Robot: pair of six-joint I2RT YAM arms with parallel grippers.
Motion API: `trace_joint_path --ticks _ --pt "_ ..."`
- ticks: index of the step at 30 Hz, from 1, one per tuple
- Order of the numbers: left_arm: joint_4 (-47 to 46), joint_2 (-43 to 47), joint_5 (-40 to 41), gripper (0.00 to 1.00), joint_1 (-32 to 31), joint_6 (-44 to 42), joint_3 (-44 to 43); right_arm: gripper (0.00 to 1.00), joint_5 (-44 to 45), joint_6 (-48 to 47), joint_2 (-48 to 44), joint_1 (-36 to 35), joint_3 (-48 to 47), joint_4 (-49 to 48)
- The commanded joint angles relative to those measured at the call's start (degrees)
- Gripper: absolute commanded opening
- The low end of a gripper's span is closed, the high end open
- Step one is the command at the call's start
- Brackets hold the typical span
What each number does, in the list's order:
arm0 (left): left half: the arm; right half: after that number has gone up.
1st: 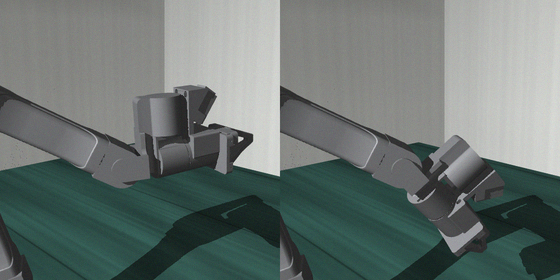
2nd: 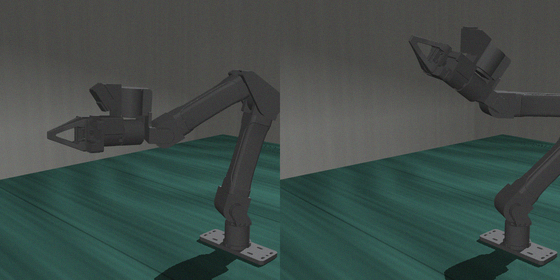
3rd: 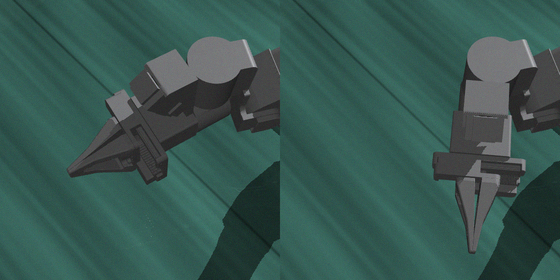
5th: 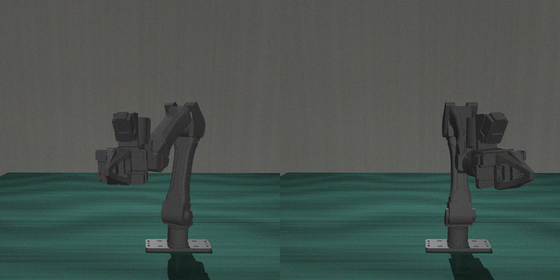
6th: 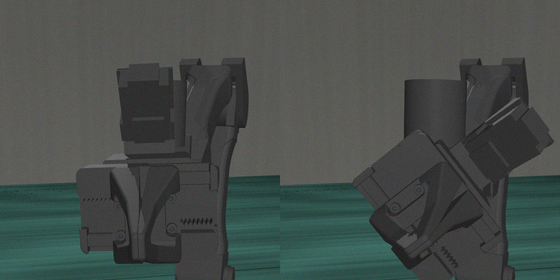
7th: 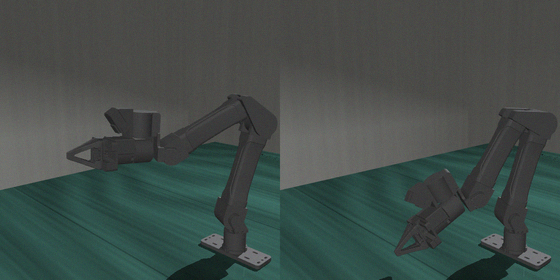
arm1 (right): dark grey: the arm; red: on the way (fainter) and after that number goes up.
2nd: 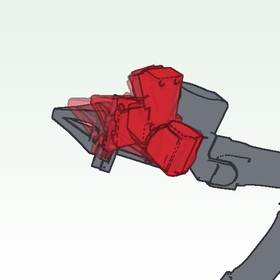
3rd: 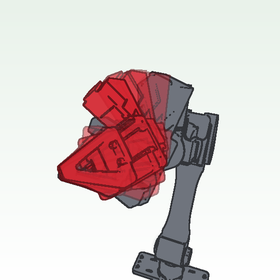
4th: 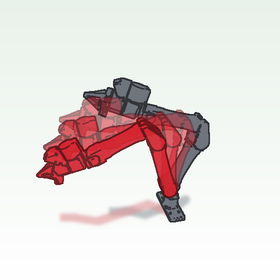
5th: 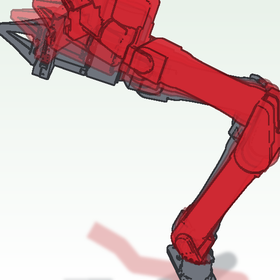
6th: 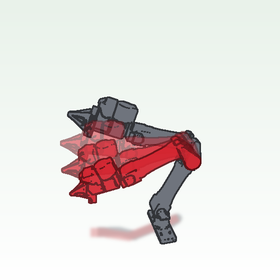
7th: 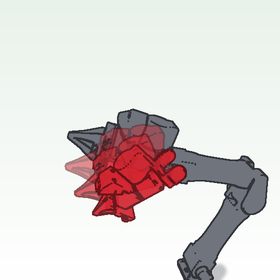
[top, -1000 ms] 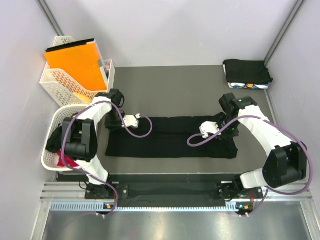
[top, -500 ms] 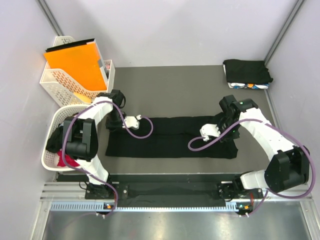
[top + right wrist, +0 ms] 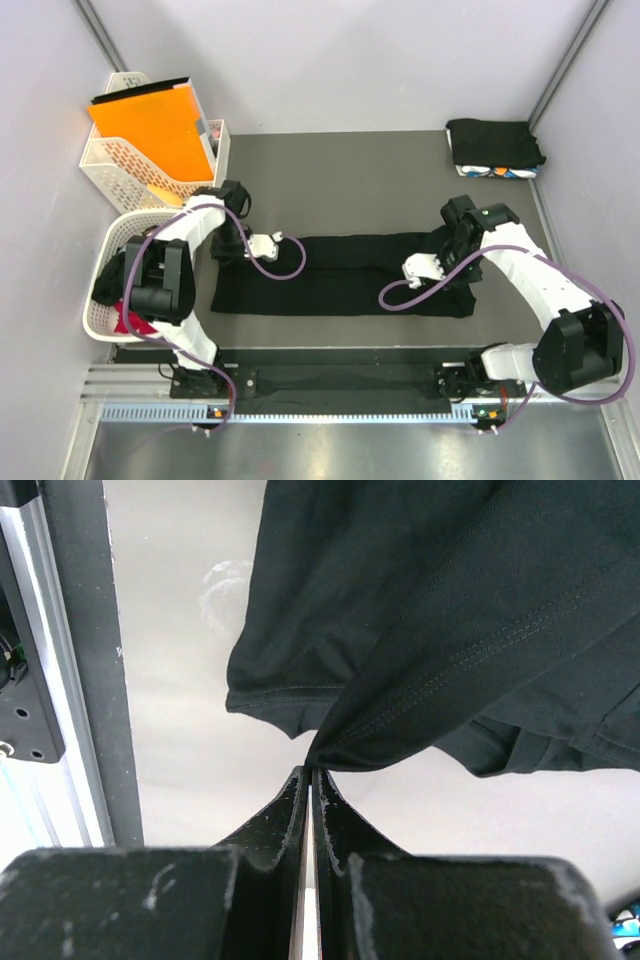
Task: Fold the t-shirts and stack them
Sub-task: Fold the other side of the tshirt into a rectangle
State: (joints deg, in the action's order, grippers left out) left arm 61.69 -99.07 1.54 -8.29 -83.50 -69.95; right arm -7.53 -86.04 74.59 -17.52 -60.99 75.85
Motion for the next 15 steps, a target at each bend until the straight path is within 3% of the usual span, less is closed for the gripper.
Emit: trace_joint_path --ticks 1,15 --pt "-0.25 3.26 0.57 0.00 0.12 -0.52 0.69 0.00 0.41 -1.32 -2.08 -0.50 0.61 3.07" --pt "1.85 4.85 0.92 0.00 0.12 -2.01 3.68 0.00 0.76 -2.20 -3.04 -1.37 1.40 3.86"
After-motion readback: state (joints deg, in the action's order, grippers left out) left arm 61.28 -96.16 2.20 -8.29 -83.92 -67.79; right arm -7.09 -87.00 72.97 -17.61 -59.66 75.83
